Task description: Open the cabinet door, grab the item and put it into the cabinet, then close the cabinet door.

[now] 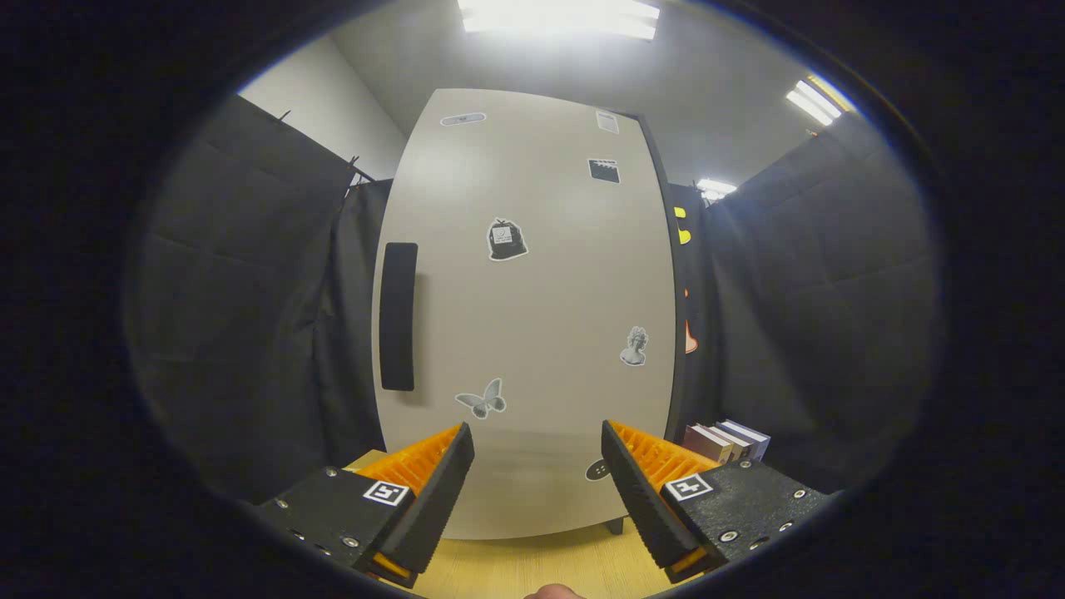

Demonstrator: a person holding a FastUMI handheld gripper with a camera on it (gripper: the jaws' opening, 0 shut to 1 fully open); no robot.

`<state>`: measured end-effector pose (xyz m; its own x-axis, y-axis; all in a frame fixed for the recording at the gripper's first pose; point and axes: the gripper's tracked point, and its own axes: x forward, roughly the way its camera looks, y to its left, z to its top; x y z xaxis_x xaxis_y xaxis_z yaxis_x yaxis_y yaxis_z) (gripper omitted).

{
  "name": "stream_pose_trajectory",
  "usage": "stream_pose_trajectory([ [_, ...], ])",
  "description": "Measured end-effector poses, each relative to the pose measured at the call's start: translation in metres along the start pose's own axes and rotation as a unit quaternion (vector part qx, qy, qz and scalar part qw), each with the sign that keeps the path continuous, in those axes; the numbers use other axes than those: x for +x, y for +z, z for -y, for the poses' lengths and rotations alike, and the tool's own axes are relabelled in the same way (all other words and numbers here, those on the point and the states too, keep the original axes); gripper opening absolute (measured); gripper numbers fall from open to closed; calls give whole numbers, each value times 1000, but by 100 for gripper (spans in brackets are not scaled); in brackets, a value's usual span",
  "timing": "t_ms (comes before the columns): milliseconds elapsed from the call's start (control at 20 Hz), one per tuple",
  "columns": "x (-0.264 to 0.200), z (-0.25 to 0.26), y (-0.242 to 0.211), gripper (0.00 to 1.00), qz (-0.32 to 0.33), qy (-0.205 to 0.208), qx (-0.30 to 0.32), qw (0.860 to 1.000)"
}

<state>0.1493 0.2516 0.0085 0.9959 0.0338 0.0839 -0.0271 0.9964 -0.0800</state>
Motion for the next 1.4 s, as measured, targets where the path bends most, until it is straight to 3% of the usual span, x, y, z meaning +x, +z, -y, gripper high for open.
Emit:
stream_pose_trajectory([
  [750, -15, -12, -22, 96, -3, 30, 20, 999],
  [1400, -12, -9, -28, 96, -5, 26, 28, 999],
])
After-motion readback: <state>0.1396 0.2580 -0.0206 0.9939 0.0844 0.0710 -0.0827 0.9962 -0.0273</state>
